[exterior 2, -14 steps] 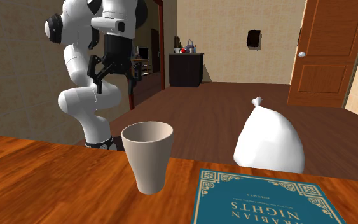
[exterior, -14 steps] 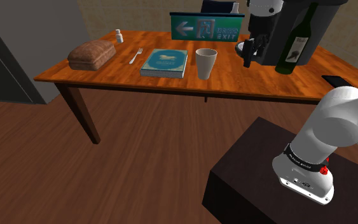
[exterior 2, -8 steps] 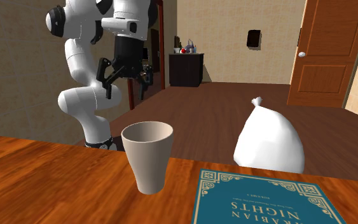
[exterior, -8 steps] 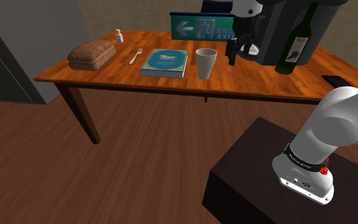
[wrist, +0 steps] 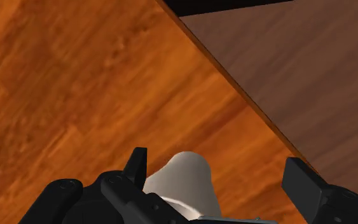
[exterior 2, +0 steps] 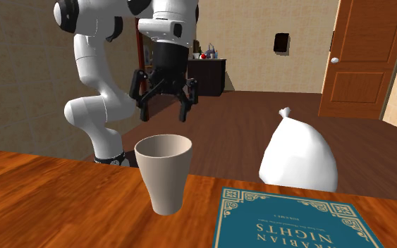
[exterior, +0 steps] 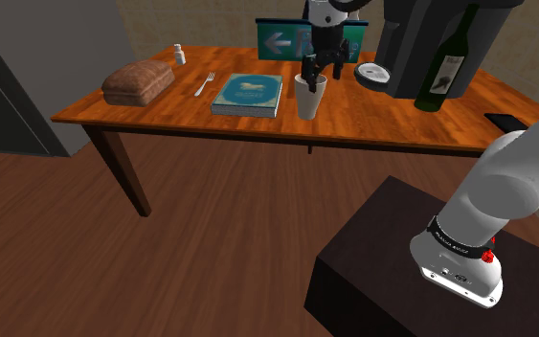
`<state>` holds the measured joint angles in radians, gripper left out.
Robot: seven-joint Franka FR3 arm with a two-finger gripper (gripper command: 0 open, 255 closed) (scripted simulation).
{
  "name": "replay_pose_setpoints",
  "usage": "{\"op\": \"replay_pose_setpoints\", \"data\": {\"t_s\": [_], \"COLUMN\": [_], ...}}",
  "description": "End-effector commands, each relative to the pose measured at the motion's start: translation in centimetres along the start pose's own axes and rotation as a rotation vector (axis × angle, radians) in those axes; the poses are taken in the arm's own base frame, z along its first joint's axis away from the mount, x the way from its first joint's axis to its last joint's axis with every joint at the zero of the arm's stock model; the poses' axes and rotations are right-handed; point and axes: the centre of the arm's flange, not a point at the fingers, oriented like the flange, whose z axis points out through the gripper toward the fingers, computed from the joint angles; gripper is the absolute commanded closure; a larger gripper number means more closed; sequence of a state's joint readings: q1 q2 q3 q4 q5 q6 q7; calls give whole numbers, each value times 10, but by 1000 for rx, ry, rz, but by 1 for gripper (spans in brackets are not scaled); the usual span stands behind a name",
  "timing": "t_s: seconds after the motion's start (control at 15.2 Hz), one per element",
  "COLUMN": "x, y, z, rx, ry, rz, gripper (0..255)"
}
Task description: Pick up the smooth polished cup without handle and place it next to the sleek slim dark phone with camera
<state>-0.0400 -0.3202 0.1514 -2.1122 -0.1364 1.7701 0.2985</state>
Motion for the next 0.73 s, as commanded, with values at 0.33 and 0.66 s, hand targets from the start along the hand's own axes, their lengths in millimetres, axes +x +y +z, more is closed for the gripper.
{"op": "replay_pose_setpoints", "data": {"t_s": [0.33, 0.66], "x": [93, 97], "y": [-19, -19], "z": [9, 31], "rx": [-11, -12], "ry": [14, 14], "rz": [87, 91], "gripper": [0, 0]}}
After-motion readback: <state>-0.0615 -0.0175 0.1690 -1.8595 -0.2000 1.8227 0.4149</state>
